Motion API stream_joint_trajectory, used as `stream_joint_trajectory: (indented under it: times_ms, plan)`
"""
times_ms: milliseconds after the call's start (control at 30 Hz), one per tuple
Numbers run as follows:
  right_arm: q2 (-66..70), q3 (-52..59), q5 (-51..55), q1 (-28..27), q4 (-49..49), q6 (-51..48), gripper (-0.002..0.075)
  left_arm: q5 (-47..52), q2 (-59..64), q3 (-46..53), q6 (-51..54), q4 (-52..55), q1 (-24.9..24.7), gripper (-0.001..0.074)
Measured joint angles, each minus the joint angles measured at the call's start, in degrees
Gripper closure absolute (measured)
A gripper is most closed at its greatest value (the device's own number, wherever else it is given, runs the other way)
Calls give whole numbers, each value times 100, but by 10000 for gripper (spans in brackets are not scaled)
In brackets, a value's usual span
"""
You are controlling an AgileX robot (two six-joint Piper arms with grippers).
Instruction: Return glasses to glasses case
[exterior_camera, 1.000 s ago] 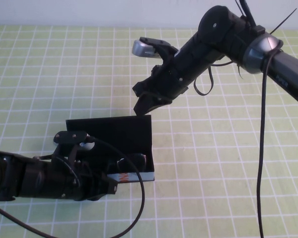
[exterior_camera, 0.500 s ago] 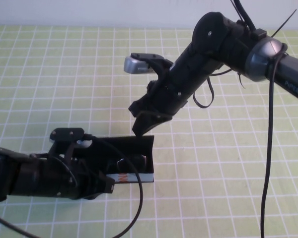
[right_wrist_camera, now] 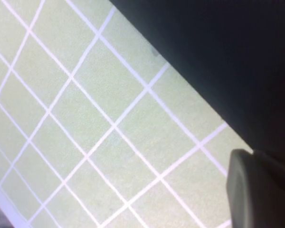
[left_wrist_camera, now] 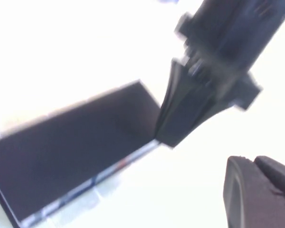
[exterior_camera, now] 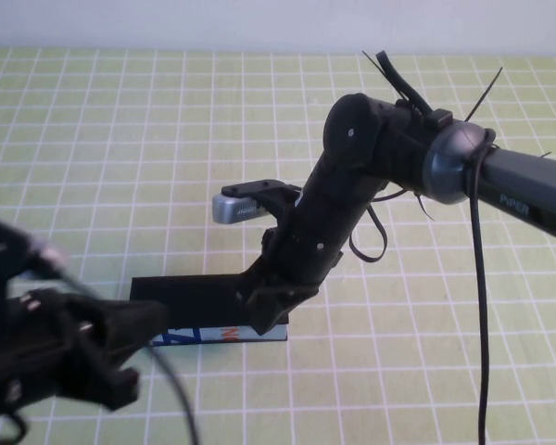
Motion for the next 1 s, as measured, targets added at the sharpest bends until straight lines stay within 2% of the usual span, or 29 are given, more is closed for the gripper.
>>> stream_joint_trajectory:
  times_ms: [433, 600, 800, 1000]
  plan:
    - [-122, 21, -20, 13, -101, 102, 737, -903, -3953, 1227, 0, 38, 0, 737]
    - [-782, 43, -20, 38, -158, 105, 737, -1815, -5118, 1902, 0, 16, 0, 737]
    - [-2167, 339, 3, 38, -373, 329, 737, -2825, -5475, 2760, 10, -63, 0, 737]
    - [-3729, 1275, -71, 38, -810, 745, 737, -3016, -5479, 2858, 319, -75, 0, 737]
